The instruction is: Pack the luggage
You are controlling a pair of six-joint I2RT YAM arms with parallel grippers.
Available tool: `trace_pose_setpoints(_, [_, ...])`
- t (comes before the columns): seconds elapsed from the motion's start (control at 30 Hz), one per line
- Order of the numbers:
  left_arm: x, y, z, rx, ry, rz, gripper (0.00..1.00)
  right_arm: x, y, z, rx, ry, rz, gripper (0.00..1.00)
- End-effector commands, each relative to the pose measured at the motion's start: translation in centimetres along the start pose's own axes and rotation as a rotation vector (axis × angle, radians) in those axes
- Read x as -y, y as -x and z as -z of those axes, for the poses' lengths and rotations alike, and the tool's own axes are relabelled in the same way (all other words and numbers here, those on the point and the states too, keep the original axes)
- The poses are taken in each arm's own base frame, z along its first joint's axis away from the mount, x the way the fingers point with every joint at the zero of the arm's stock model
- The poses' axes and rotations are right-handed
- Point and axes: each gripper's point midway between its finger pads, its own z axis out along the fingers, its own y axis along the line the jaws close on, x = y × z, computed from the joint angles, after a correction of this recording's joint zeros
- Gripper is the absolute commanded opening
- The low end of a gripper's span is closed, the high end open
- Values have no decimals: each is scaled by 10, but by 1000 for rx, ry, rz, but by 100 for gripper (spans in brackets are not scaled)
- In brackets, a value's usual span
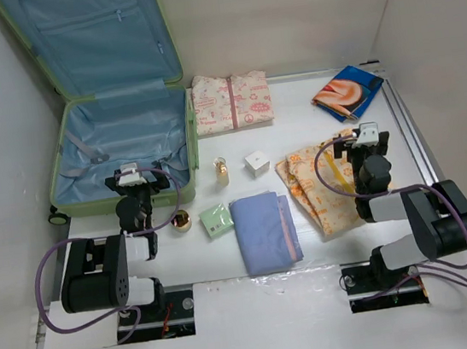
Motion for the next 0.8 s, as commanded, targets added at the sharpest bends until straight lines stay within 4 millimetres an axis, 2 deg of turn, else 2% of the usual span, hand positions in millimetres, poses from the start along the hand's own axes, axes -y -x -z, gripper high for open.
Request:
trace_pose_setpoints(0.0, [2,14,-1,57,1,9,100,3,23,-8,70,-24,-19,100])
trace_pose_setpoints(0.13, [2,14,-1,57,1,9,100,5,22,-8,67,-36,-20,100])
trace_pose_setpoints(0.17, [2,14,-1,57,1,9,100,6,32,-11,89,-41,-26,100])
trace_pose_setpoints(0.23, [10,29,-5,93,-46,-24,100,8,34,-13,36,-39,-11,100])
trace_pose_setpoints(0.27, [7,24,-12,28,-23,-10,100,8,38,-15,16,-34,-5,100])
trace_pose_setpoints(0.3, [6,50,-15,52,-3,6,100,8,50,-20,-12,-17,4,100])
trace_pose_setpoints(0.33, [3,62,-21,36,9,-33,100,9,59,-22,-15,-16,-4,100])
trace_pose_setpoints(0.37, [12,76,-27,28,-50,-114,100,7,69,-24,-11,0,-5,100])
trace_pose_setpoints(0.4, [14,100,-38,17,-77,-242,100,10,95,-31,26,12,-13,100])
trace_pose_setpoints(0.43, [12,120,-38,32,-65,-268,100,1,107,-30,37,102,36,100])
trace_pose_setpoints(0.47, [10,134,-39,35,-48,-268,100,4,119,-31,51,99,64,100])
trace_pose_setpoints(0.5, [8,134,-36,-11,-43,-270,100,-13,136,-30,99,214,96,100])
trace_pose_setpoints(0.53, [11,164,-32,34,-54,-294,100,-14,162,-35,151,251,118,100])
trace_pose_setpoints(0.57, [19,170,-28,29,-101,-368,100,-24,165,-34,139,322,162,100])
trace_pose_setpoints(0.6, [34,172,-23,26,-200,-408,100,-46,179,-28,178,462,177,100])
trace_pose_setpoints(0.63, [46,164,-14,-33,-279,-443,100,-55,206,-29,224,533,194,100])
trace_pose_setpoints(0.67, [63,166,-3,-35,-363,-463,100,-73,184,-28,140,649,209,100])
trace_pose_setpoints(0.7, [84,162,9,-39,-493,-500,100,-85,182,-25,120,733,198,100])
trace_pose_setpoints(0.73, [98,139,28,-127,-616,-531,100,-107,185,-13,127,867,180,100])
trace_pose_setpoints(0.77, [111,137,44,-124,-730,-589,100,-120,193,-8,132,935,169,100])
